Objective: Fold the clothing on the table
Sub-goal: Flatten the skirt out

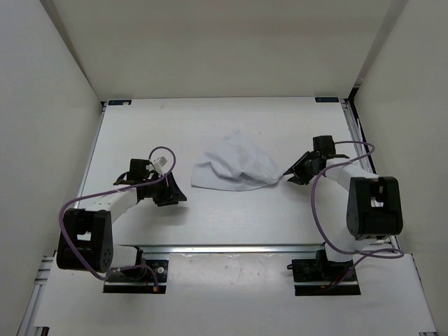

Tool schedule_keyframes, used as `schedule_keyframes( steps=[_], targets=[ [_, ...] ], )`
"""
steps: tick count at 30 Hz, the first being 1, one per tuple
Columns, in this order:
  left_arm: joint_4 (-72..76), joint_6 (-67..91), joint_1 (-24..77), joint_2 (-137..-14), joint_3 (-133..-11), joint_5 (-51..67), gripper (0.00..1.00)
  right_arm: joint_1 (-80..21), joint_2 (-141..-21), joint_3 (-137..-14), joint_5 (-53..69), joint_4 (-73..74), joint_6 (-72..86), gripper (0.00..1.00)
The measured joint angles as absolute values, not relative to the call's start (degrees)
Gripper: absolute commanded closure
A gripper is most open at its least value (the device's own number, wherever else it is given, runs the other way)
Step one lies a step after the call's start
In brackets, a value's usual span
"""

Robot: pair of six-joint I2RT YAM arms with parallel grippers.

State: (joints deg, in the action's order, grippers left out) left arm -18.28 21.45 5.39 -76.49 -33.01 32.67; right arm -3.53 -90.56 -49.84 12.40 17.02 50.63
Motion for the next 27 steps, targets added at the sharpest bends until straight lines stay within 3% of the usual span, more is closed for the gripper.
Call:
schedule_keyframes(
  steps=[7, 9, 13, 19, 27],
  targets=[
    [-18.41, 21.45, 5.02, -76.40, -33.01, 32.69, 0.43, -5.15, -98.15, -52.97, 11.81, 14.70, 51.29, 0.62],
    [-18.46, 21.43, 4.93, -76.40, -33.01, 32.69, 0.44, -5.39, -99.96, -54.54, 11.70, 13.96, 51.40, 0.68],
    [-18.44, 21.45, 4.60, -76.34, -33.01, 32.69, 0.44, -5.78, -102.76, -57.39, 11.31, 12.84, 51.37, 1.00],
    [-19.44, 21.34, 3.46, -76.31, -33.43, 32.73, 0.44, -7.81, -107.94, -66.04, 8.91, 16.05, 45.93, 1.00],
    [-15.16, 24.97, 0.23, -84.31, -47.07, 34.13, 0.44, -11.73, -124.66, -99.07, 9.34, 23.92, 34.15, 1.00]
  ],
)
